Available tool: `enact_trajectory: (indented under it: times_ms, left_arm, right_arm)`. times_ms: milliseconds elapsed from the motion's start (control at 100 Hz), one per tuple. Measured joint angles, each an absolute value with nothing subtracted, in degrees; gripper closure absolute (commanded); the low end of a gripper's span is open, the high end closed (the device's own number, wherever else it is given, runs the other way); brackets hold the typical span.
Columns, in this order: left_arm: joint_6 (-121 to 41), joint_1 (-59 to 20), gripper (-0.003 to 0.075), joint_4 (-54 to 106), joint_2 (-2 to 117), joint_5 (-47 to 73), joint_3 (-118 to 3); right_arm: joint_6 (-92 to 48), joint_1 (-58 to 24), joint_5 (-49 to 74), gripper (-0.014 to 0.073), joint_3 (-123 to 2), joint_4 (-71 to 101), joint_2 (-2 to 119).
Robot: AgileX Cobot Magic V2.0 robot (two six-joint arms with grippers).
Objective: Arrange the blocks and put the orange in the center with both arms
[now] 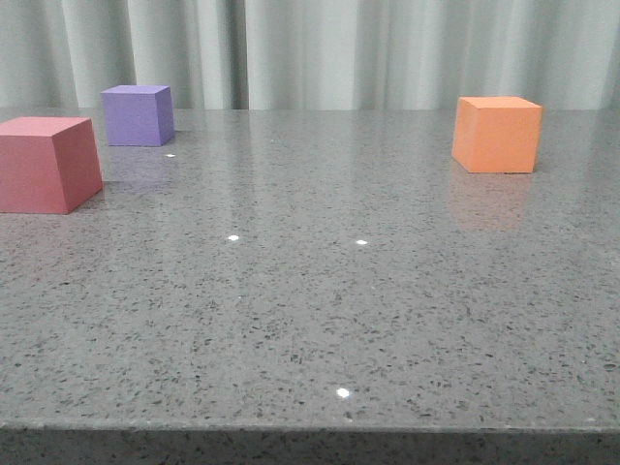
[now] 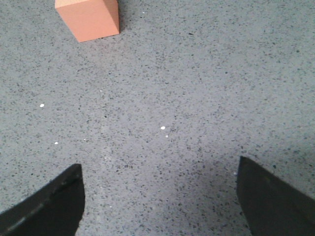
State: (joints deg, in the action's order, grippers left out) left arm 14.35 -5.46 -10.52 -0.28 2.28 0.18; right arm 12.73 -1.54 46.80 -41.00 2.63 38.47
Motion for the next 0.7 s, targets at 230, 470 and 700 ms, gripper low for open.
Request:
enact_trajectory:
  times_ms: [230, 470, 700]
  left_arm:
    - [14.3, -5.5, 0.0739, -10.5, -0.3, 2.3, 0.2]
    - [14.3, -5.5, 0.0739, -10.5, -0.3, 2.3, 0.2]
    - [14.3, -5.5, 0.0739, -10.5, -0.3, 2.3, 0.2]
  right_arm:
    - [9.3, -1.5, 46.3, -0.0041, -45.7, 7.8, 43.9]
    - [8.7, -2.8, 45.7, -0.0041, -56.3, 8.5, 59.4]
    - [8.0, -8.3, 44.9, -0.0041, -69.3, 5.4, 75.7]
